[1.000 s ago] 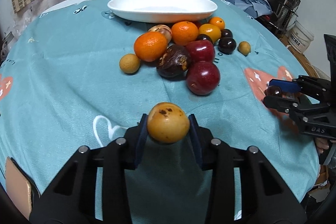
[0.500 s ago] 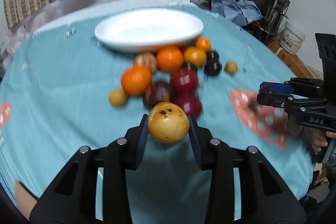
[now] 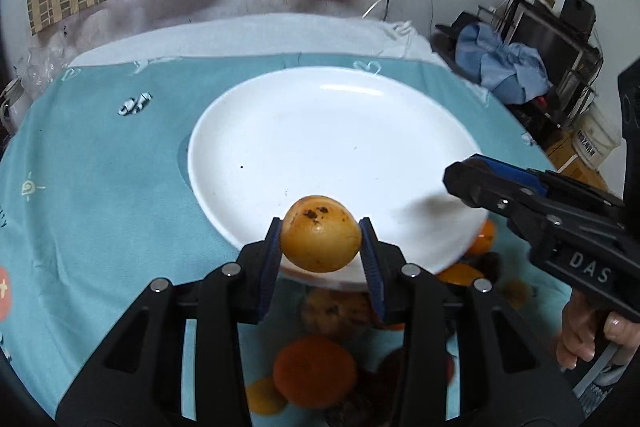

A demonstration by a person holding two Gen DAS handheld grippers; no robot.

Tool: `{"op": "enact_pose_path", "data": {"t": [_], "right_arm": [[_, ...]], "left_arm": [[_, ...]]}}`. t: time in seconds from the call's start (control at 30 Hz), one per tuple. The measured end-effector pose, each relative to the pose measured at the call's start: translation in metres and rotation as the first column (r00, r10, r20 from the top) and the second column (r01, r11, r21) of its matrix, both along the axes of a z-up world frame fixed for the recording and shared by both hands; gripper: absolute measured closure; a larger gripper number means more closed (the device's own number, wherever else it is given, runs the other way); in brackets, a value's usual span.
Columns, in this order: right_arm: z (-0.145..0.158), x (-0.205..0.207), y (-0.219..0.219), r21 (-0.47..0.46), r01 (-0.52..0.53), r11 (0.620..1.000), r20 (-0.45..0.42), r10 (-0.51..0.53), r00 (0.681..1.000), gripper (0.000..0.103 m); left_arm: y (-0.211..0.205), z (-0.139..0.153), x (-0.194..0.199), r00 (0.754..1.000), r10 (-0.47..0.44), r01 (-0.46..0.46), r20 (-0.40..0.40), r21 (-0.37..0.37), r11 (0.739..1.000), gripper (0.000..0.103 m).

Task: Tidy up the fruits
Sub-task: 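Carry both fruits onto the white plate and open both tools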

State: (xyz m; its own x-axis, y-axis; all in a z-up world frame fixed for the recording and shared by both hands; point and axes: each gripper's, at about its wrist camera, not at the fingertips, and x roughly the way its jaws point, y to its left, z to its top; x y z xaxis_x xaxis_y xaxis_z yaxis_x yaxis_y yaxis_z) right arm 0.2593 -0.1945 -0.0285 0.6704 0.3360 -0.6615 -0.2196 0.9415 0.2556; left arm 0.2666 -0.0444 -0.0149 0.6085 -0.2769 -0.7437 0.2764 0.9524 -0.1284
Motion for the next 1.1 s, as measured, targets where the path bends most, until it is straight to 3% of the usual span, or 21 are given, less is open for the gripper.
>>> {"op": "enact_pose_path", "data": {"t": [0.03,0.07,0.17,0.3,0.47,0.67,0.77,0.87,0.97,1.1], "right_arm": [[-0.002,0.001,-0.002,0.006,0.009,1.0,-0.006,-0.009,1.0,0.048],[-0.003,0.001,-0.007,0.022,0.026,0.999,0.016,-0.026,1.0,0.038],[0.002,0.0,-0.011,0.031,0.026,0.999,0.074,-0.029,0.997,0.038],[0.007,0.012,-0.008,0.067,0.068,0.995,0.111,-0.075,0.991,0.03],[-0.002,0.049,0.014,-0.093,0.083,0.992,0.083,-0.075,0.994,0.028],[-0.011,0.082,0.02,-0.083,0.067,0.994,-0.003,-0.068,0.998,0.028],[-0.014,0.091,0.028,-0.112,0.042,0.993,0.0,-0.042,0.999,0.028],[-0.01,0.101,0.029,-0.085,0.037,0.996,0.002,-0.037,0.999,0.028],[-0.003,0.114,0.023,-0.001,0.038,0.999,-0.008,-0.038,0.999,0.028],[0.006,0.113,0.028,-0.024,0.013,1.0,0.026,-0.012,1.0,0.028]], "left_arm": [[-0.001,-0.003,0.001,1.0,-0.004,0.004,0.003,0.002,1.0,0.063],[-0.002,-0.004,0.002,1.0,-0.007,0.007,0.007,0.008,1.0,0.062],[-0.005,-0.005,0.001,1.0,-0.01,0.01,0.025,0.013,1.0,0.043],[0.005,0.001,-0.003,0.998,0.02,-0.022,0.054,0.038,0.999,0.04],[0.023,0.01,-0.017,0.994,0.05,-0.061,0.098,0.108,0.992,0.028],[0.037,0.004,-0.04,0.995,0.042,-0.056,0.096,0.151,0.987,0.025],[0.036,0.003,-0.044,0.996,0.024,-0.036,0.086,0.136,0.99,0.025],[0.027,0.003,-0.048,0.995,-0.011,-0.004,0.095,0.154,0.988,0.023],[0.022,0.001,-0.049,0.995,-0.024,0.008,0.094,0.162,0.987,0.023],[0.019,0.0,-0.051,0.996,-0.024,0.008,0.091,0.165,0.986,0.023]]}}
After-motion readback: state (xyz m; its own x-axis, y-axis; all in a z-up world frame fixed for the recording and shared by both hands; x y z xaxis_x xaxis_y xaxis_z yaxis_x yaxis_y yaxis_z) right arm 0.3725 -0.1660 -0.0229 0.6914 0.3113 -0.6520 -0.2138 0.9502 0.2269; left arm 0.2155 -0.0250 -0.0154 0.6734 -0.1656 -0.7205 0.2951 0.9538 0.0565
